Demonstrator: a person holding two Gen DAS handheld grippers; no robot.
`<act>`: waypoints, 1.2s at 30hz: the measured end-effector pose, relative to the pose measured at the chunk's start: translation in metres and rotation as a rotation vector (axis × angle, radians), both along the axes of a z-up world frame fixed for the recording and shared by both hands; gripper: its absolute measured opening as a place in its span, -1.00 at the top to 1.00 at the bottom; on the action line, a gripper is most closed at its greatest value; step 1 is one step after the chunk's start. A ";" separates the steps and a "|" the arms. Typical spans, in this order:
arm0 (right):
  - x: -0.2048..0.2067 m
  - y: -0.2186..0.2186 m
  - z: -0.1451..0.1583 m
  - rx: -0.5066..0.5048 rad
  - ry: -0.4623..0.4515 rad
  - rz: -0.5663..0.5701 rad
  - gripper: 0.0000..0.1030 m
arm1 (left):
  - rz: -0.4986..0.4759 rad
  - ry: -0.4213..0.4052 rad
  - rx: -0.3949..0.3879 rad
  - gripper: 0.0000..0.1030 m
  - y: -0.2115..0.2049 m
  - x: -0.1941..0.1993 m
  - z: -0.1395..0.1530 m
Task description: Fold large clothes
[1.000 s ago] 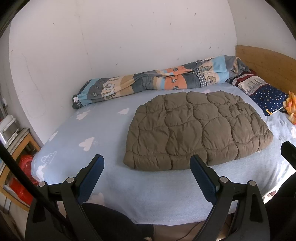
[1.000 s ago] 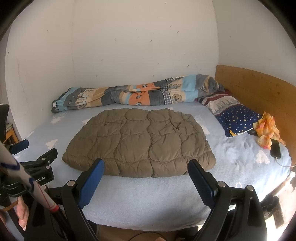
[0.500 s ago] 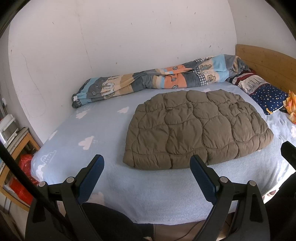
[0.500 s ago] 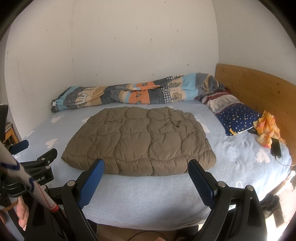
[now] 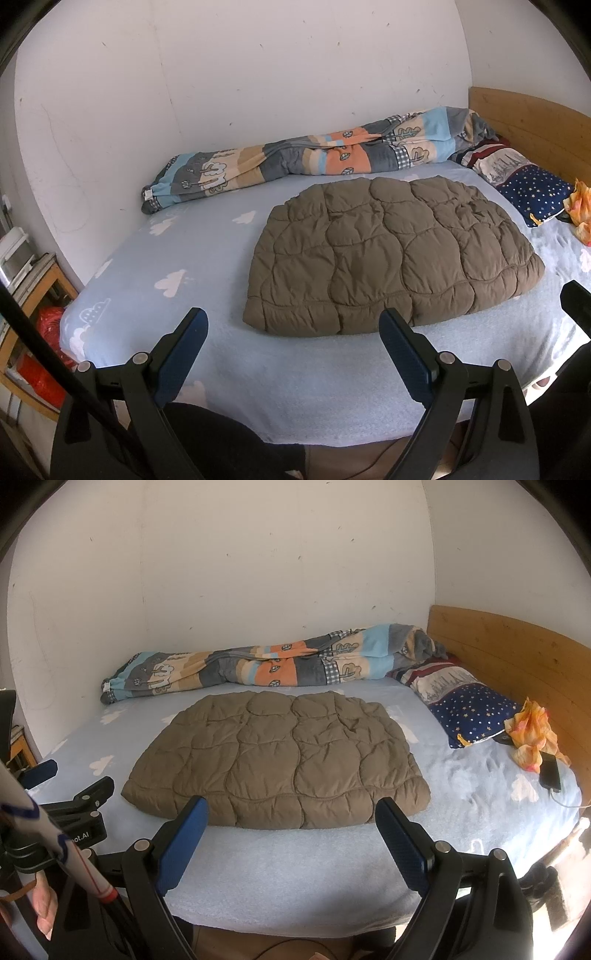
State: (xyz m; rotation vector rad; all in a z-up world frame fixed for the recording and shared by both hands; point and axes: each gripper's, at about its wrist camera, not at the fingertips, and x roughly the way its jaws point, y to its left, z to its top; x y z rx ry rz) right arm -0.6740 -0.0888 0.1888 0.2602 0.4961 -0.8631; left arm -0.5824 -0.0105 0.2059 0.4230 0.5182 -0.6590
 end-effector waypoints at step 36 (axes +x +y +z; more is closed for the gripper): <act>-0.003 -0.002 -0.005 0.013 -0.001 -0.008 -0.83 | -0.002 0.006 0.001 -0.81 0.003 0.000 -0.004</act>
